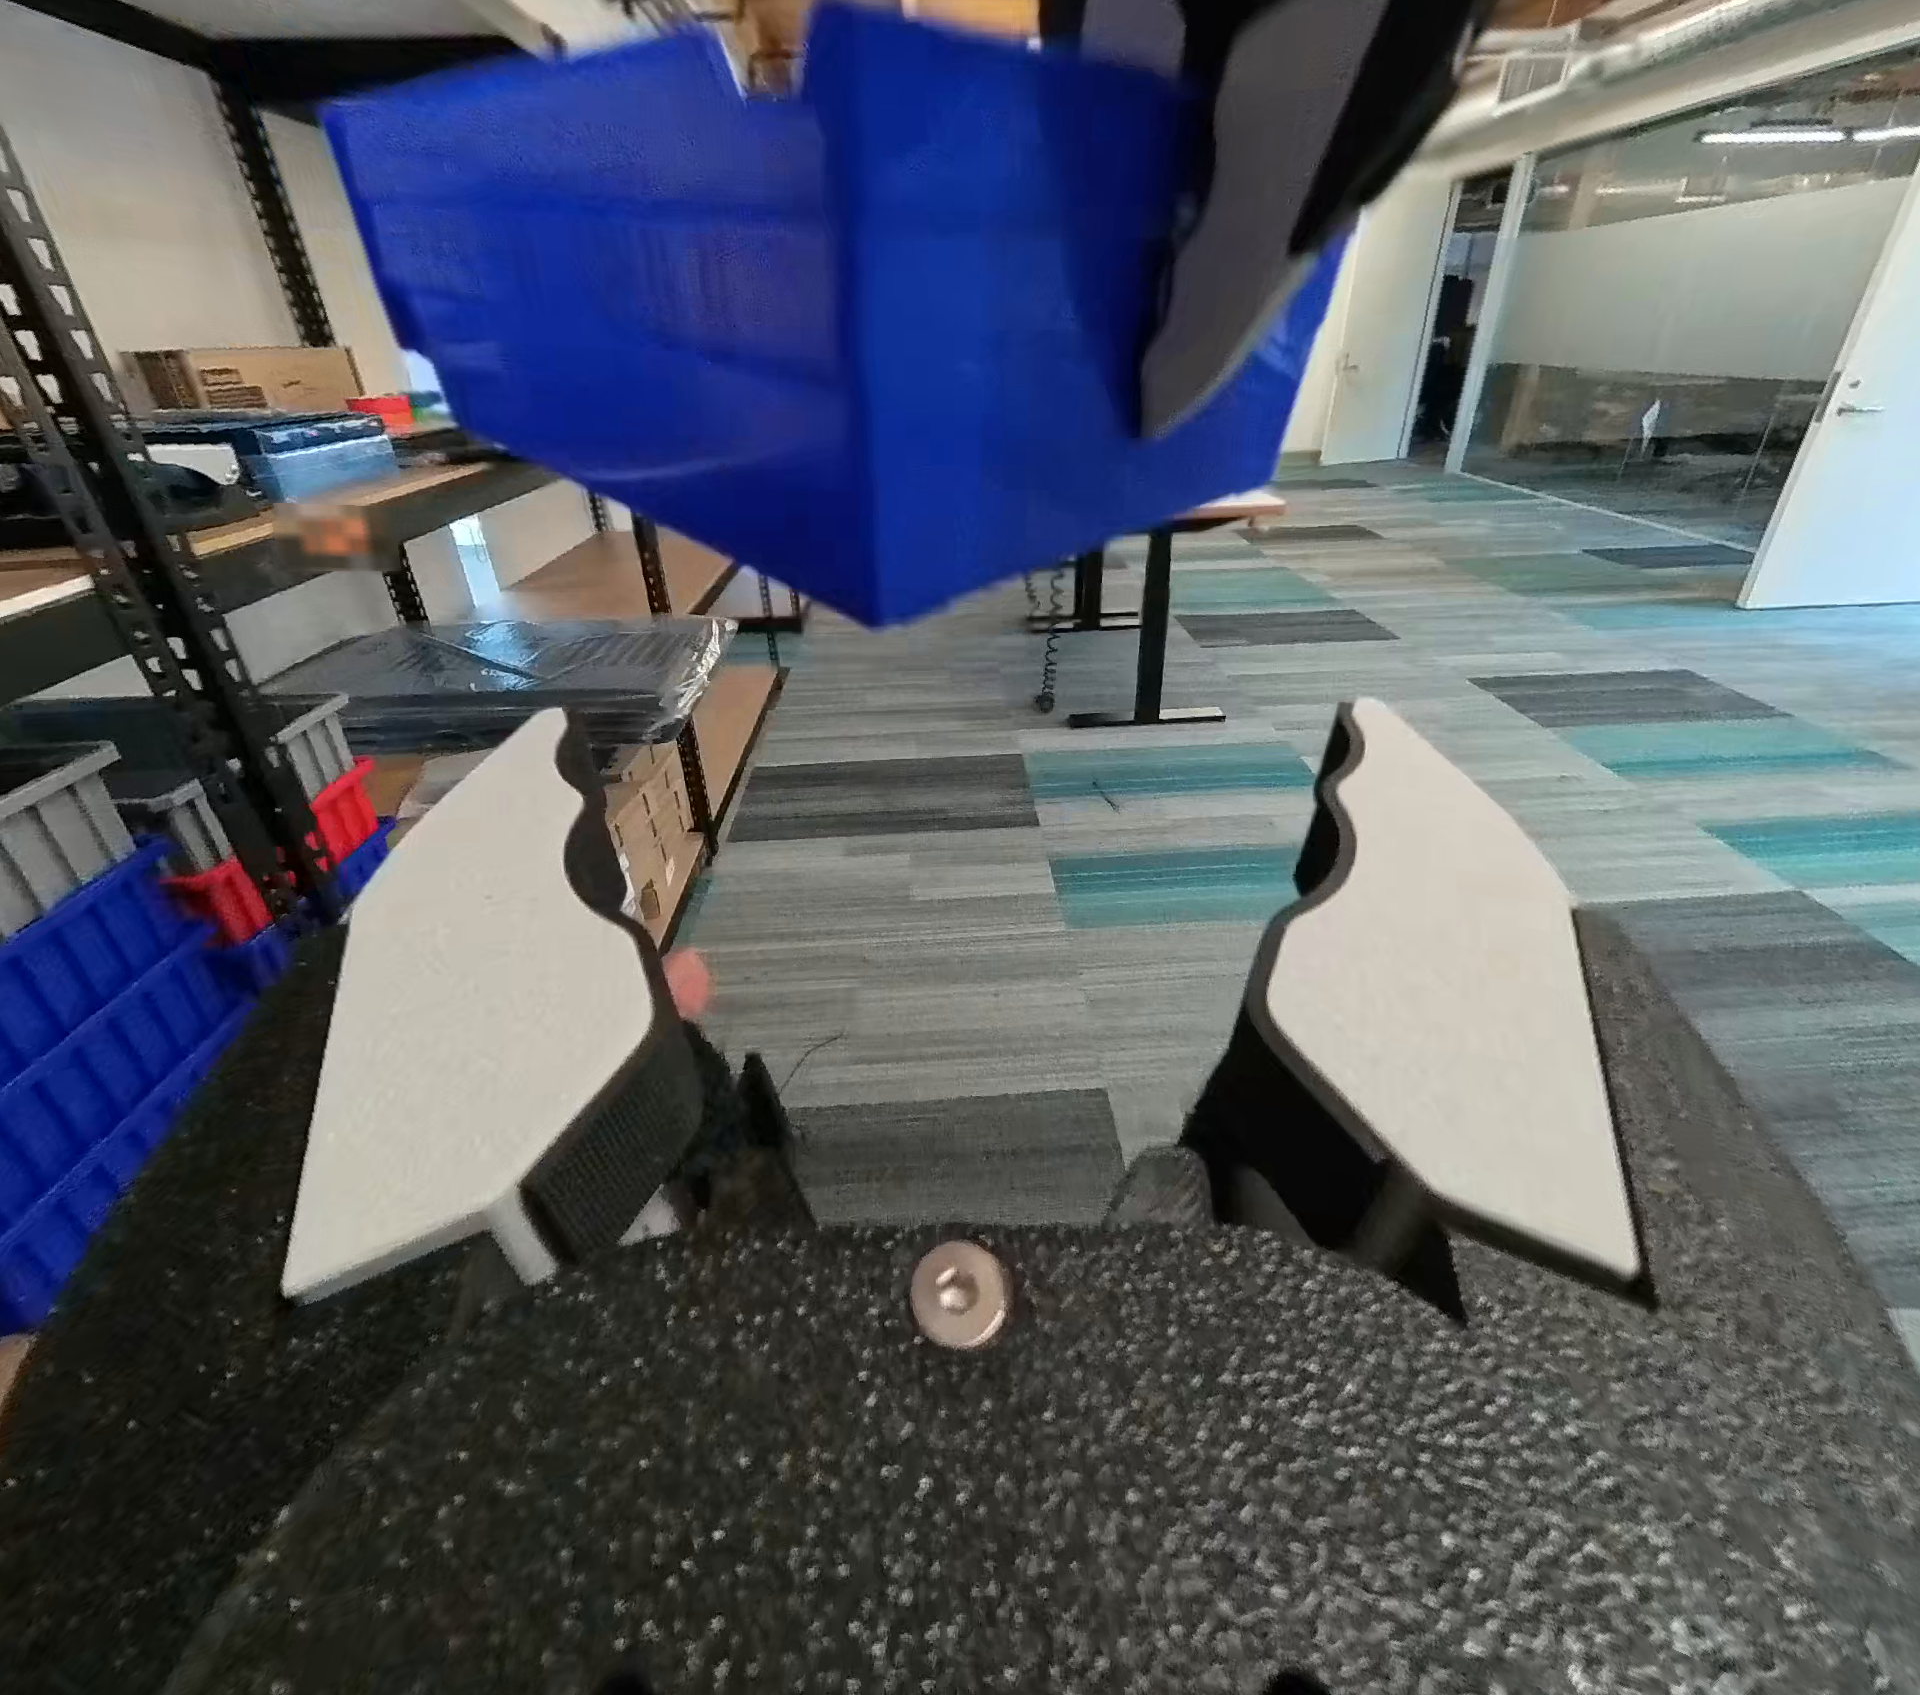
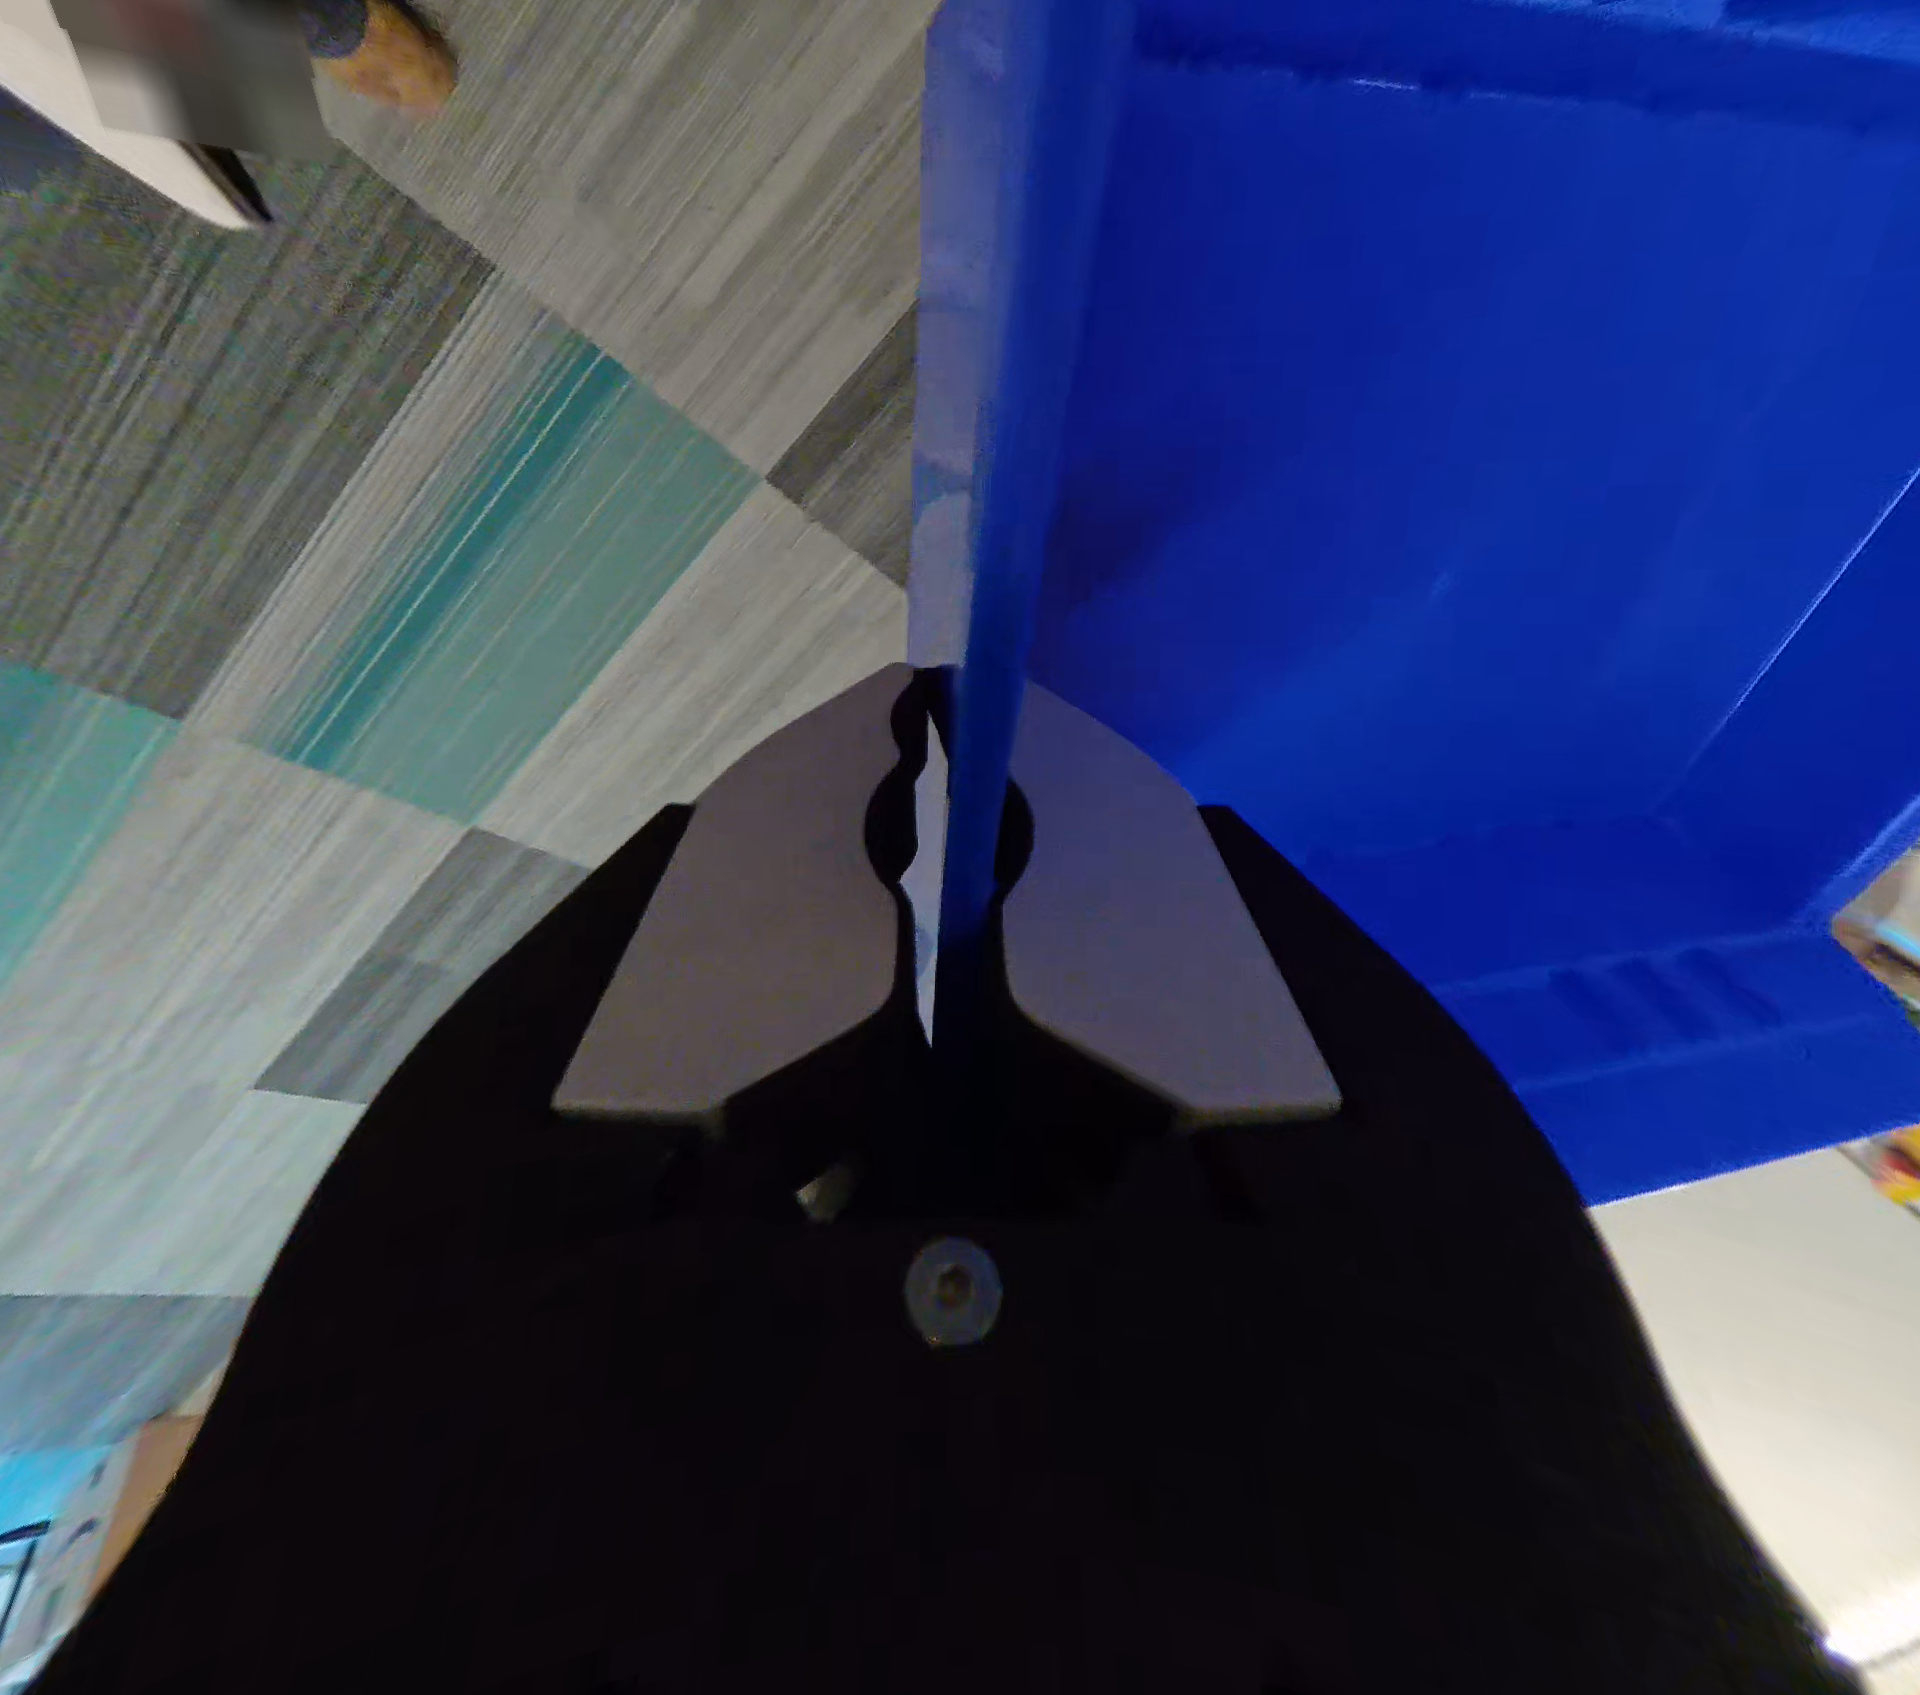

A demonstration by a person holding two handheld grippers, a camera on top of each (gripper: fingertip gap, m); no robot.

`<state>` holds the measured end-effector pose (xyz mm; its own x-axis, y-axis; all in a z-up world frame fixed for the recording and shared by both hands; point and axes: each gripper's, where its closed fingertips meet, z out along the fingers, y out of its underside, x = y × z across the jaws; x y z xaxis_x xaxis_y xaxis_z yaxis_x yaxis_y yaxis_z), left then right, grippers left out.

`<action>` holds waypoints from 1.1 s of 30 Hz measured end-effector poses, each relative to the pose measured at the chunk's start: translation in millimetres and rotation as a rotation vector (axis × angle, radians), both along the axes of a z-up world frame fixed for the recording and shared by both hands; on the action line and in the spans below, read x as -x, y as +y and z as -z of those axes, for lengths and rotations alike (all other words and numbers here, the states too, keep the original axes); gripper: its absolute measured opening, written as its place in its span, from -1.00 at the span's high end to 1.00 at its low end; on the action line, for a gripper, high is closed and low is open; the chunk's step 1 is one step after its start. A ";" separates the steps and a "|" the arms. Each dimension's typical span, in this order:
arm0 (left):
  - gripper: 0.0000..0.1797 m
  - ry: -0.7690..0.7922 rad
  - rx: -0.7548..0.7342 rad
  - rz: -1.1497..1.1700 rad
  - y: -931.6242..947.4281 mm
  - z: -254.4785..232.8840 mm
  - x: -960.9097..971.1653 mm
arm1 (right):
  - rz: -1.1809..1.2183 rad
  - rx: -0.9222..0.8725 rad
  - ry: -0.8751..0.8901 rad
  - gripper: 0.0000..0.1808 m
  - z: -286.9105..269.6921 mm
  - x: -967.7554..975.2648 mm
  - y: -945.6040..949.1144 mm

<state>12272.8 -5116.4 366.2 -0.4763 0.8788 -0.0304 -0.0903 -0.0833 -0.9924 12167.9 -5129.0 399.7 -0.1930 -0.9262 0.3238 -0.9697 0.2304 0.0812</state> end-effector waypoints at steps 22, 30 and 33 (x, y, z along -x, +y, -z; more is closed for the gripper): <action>0.27 -0.602 0.404 0.271 118.6 67.3 76.5 | 0.012 -0.371 0.040 0.94 126.7 29.6 157.6; 0.40 -0.663 0.554 0.178 98.1 63.8 55.1 | 0.002 -0.423 0.088 0.94 125.0 9.5 135.9; 0.59 -0.655 0.511 0.241 92.9 69.5 48.1 | -0.066 -0.409 0.164 0.94 124.8 6.2 119.8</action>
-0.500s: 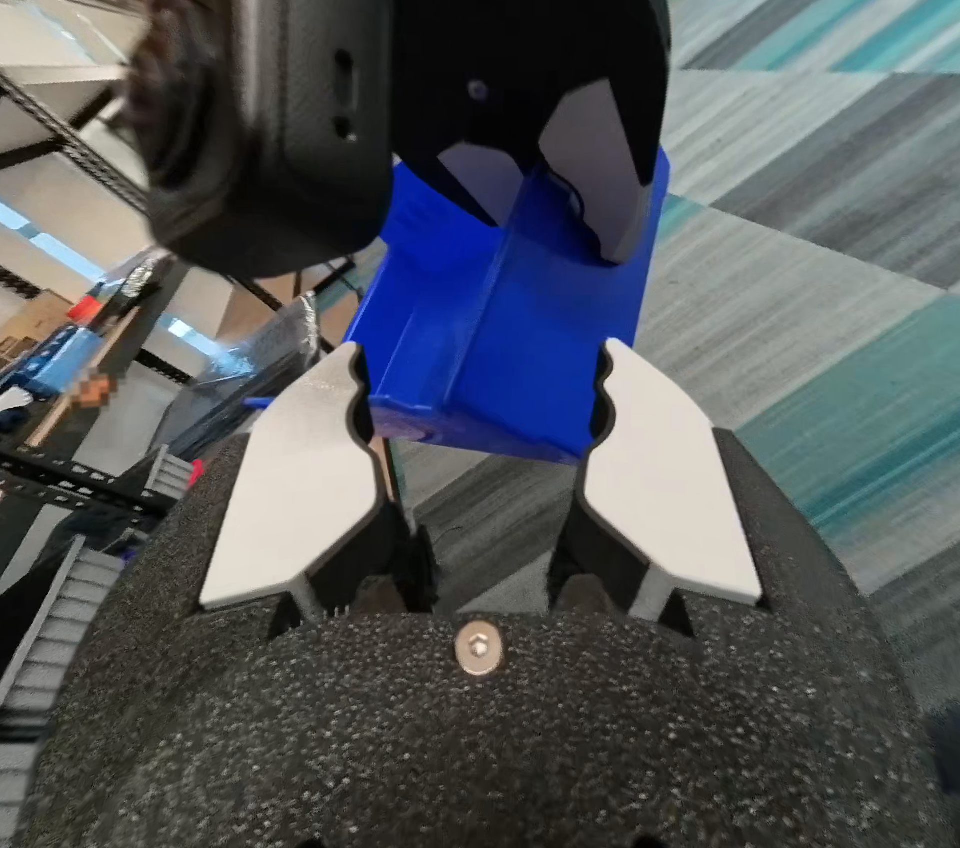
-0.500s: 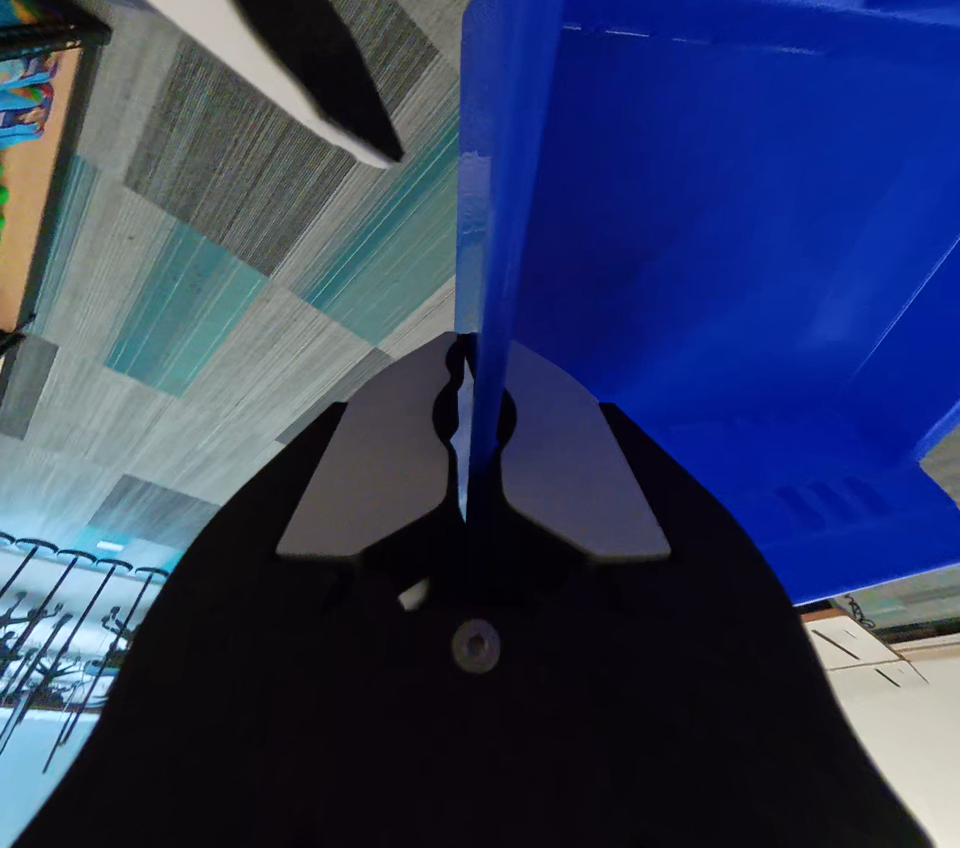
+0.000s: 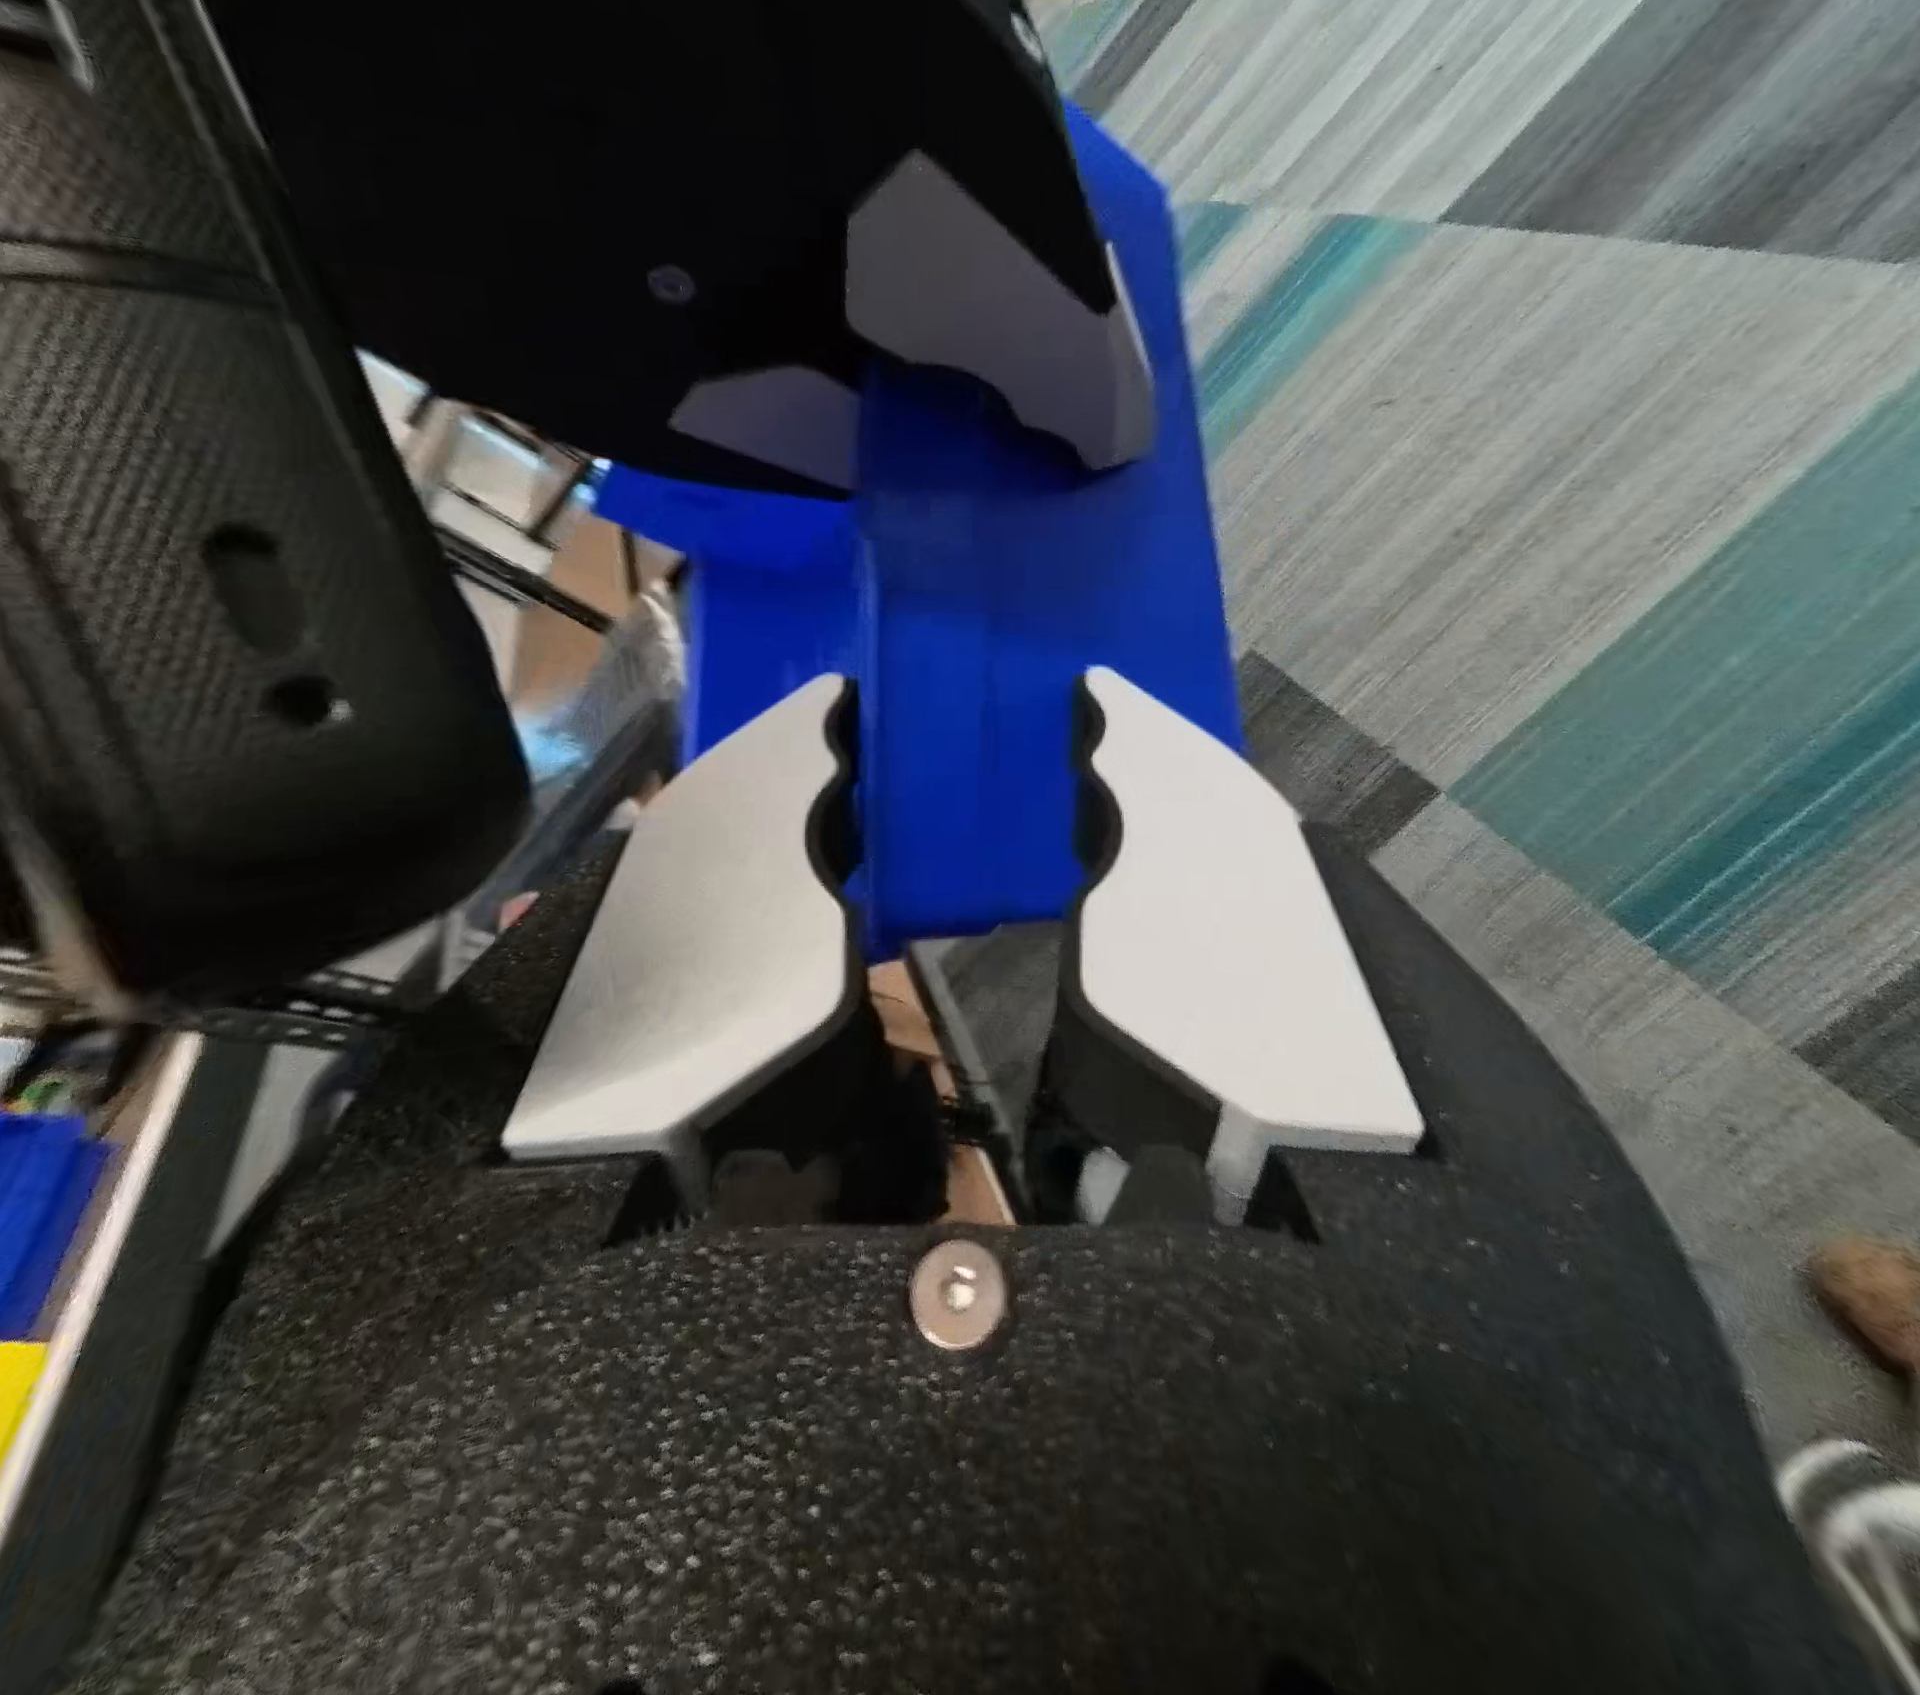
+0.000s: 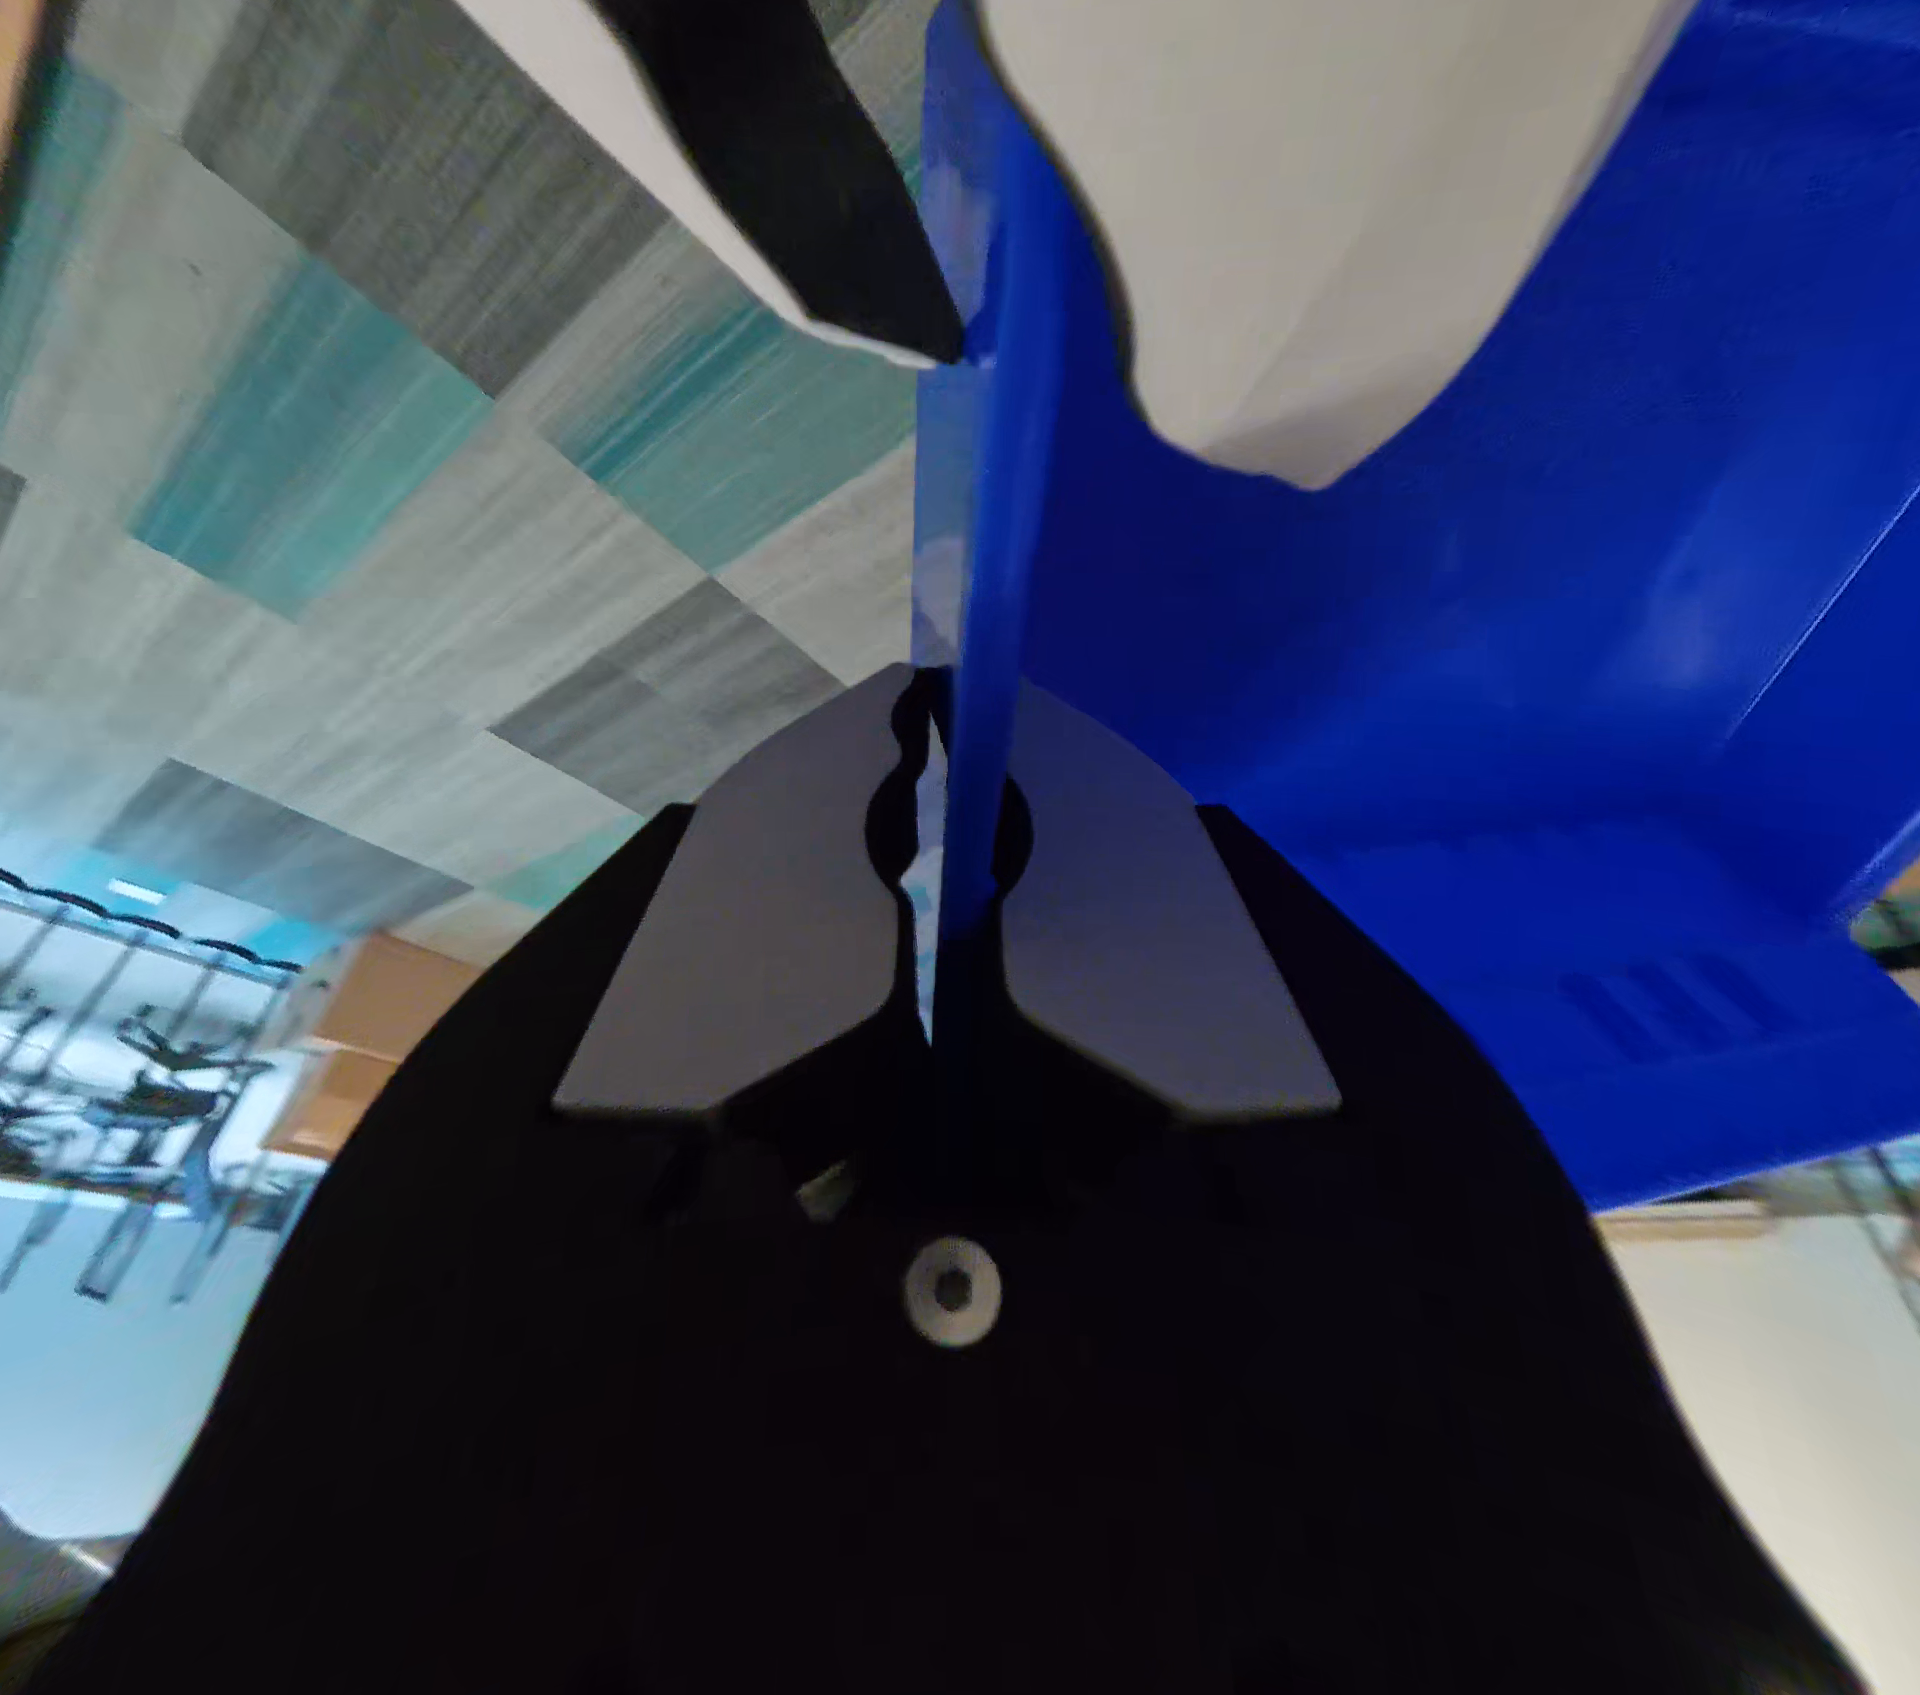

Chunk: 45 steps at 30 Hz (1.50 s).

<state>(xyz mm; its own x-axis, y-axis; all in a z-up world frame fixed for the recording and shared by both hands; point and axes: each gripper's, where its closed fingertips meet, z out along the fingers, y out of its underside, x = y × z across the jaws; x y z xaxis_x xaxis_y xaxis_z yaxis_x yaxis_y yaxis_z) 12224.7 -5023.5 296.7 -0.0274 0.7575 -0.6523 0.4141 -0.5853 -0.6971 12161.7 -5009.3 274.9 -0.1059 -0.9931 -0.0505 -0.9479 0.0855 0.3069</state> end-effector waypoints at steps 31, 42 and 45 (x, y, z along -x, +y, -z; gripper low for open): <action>0.87 -0.125 -0.372 -0.002 -157.2 17.9 -149.3 | -0.574 0.433 -0.581 0.00 -214.4 -350.2 -423.3; 0.88 -0.057 -0.451 -0.014 -215.0 15.4 -216.0 | -0.675 0.552 -0.355 0.09 -241.3 -515.2 -611.9; 0.88 -0.049 -0.456 -0.014 -225.0 15.3 -227.0 | -0.702 0.518 -0.315 0.51 -228.2 -525.0 -626.6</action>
